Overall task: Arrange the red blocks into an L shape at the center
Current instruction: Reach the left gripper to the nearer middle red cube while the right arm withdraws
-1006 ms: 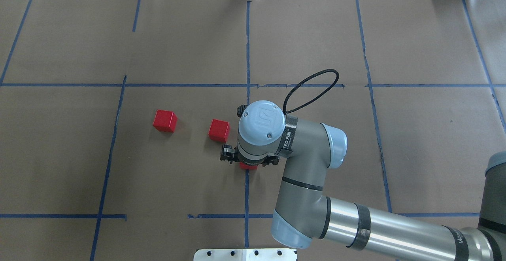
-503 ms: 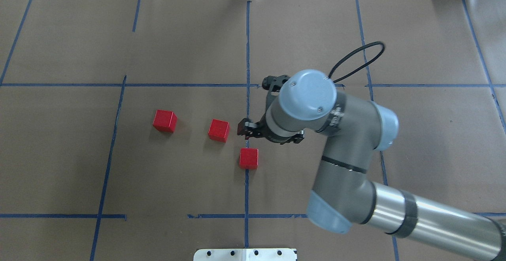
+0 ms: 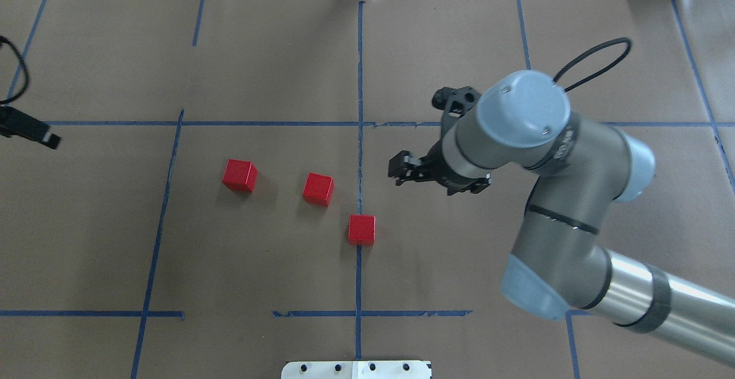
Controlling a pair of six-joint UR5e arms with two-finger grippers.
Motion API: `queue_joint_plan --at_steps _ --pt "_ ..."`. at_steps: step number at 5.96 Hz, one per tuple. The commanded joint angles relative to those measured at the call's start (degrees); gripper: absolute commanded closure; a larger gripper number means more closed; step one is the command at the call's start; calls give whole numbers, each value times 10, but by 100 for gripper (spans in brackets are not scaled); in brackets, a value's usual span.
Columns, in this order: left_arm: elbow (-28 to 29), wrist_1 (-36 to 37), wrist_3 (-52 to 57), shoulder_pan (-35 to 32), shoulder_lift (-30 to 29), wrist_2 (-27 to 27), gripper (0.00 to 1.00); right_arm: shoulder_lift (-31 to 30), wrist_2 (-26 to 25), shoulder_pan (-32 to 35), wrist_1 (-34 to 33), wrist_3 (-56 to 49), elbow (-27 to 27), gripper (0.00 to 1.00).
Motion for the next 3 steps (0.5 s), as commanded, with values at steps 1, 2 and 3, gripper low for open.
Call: queue_joint_plan --at_steps 1,2,3 --pt "67 6 -107 133 -126 131 0 -59 9 27 3 -56 20 1" --pt "132 17 -121 145 -171 135 0 -63 7 25 4 -55 20 1" --pt "153 17 -128 146 -184 144 0 -64 6 25 4 -55 19 1"
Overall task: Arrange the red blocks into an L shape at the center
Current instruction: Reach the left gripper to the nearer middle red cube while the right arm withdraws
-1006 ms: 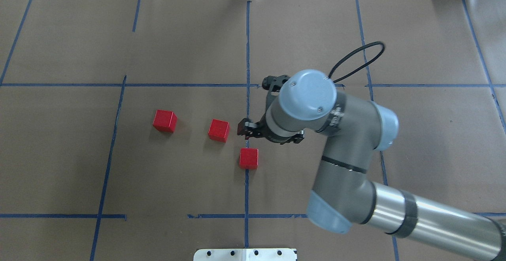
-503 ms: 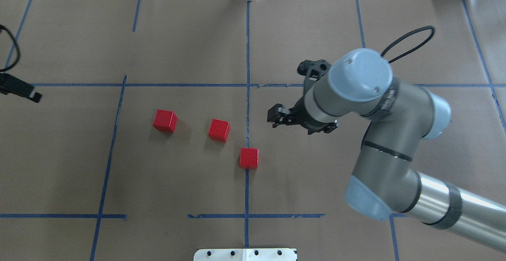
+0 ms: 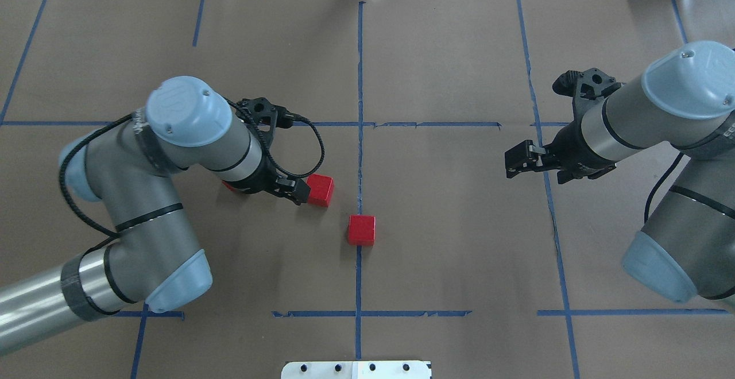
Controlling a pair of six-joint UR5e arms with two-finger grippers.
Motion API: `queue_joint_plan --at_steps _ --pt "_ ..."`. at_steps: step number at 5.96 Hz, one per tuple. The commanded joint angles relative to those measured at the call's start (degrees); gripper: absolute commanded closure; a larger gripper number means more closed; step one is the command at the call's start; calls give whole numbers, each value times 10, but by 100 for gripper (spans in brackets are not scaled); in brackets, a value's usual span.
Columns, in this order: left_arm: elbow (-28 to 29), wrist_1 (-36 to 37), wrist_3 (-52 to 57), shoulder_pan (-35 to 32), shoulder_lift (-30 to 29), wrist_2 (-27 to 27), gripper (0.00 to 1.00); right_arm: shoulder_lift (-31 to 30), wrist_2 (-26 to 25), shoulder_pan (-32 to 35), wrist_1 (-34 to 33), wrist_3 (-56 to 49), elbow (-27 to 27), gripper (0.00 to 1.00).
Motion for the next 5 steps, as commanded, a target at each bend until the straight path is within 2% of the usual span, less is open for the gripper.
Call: queue_joint_plan --at_steps 1,3,5 --pt "53 3 -14 9 -43 12 0 -1 -4 -2 0 1 -3 1" --pt "107 -4 -33 13 -86 10 0 -2 -4 -2 0 1 -3 0" --pt "124 -4 -29 17 -88 12 1 -1 -4 -3 0 6 -2 0"
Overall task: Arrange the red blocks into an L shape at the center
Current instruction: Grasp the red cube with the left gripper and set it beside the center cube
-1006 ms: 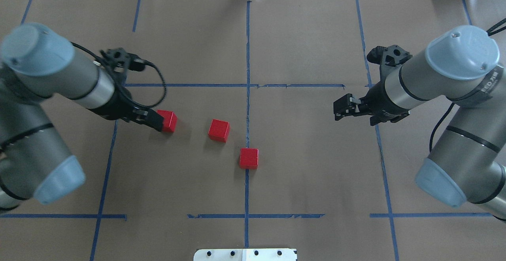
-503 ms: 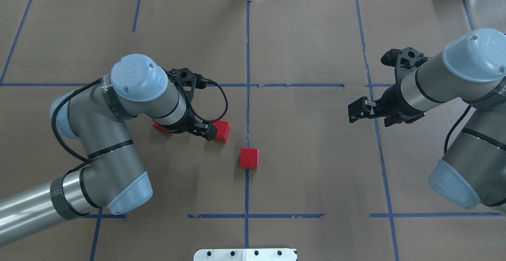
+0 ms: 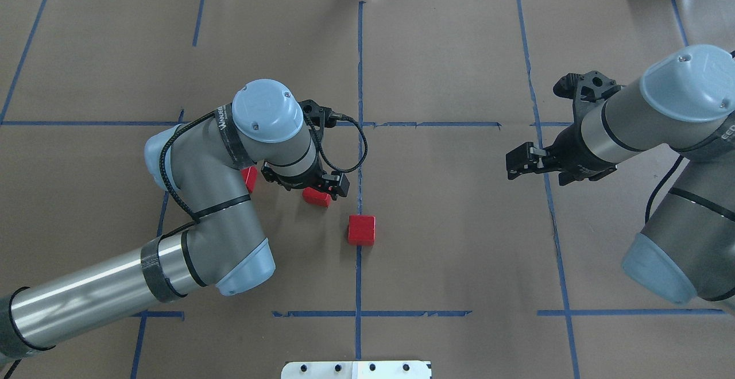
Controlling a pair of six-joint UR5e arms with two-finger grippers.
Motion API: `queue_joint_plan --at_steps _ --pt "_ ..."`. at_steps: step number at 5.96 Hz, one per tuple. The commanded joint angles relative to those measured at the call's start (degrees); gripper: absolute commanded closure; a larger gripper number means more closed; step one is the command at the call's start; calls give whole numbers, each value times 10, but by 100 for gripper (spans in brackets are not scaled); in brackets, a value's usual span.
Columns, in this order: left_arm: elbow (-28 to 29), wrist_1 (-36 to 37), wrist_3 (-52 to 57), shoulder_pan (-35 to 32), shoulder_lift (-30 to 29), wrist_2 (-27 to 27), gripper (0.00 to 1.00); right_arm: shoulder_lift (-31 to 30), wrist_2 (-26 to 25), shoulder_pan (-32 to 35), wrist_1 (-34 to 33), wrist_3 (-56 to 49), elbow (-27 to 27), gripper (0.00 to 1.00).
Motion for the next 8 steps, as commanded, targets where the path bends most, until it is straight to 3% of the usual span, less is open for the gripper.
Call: queue_joint_plan --at_steps 1,5,6,7,8 --pt "22 -1 1 1 -13 1 3 0 -1 0 0 1 0 1" --pt "53 -5 3 1 -25 2 13 0 0 1 0 2 1 0" --pt "57 -10 5 1 -25 1 45 0 0 1 0 2 1 0" --pt "57 -10 5 1 -25 2 91 0 0 1 0 2 2 0" --pt "56 -9 -2 1 -32 2 98 0 0 1 0 3 2 1"
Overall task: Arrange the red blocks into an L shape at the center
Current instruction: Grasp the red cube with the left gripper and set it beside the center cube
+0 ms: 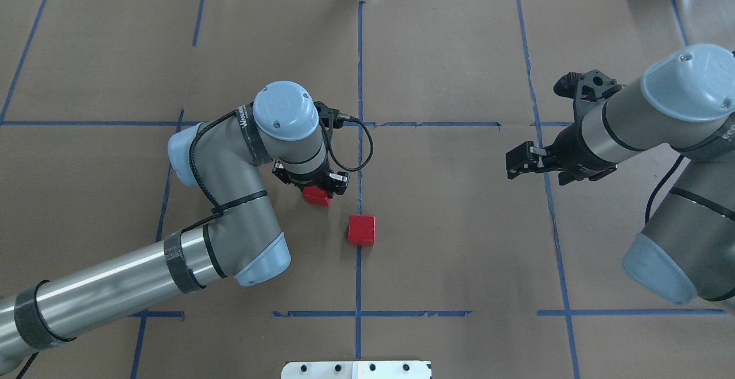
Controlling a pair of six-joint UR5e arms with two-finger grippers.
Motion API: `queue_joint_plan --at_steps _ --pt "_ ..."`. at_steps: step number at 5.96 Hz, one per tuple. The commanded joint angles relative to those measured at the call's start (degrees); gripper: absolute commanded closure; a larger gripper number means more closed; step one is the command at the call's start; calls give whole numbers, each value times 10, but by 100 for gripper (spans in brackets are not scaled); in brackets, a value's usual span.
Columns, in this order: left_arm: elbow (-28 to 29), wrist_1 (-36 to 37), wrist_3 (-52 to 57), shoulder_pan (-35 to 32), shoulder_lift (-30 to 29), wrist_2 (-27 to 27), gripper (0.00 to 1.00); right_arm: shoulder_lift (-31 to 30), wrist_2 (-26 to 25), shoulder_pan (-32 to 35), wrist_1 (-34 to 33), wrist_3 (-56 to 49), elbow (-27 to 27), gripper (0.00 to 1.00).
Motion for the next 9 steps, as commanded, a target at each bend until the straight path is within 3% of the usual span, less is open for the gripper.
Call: queue_joint_plan --at_steps 1,2,4,9 --pt "0 2 -39 0 -31 12 98 0 0 0 0 1 1 0" --pt "1 9 -102 1 -50 23 94 0 0 0 0 0 1 0" --pt "2 11 -188 46 -53 81 96 -1 0 0 0 1 2 0" --pt "11 13 -212 74 -62 106 94 -1 -1 0 0 1 1 0"
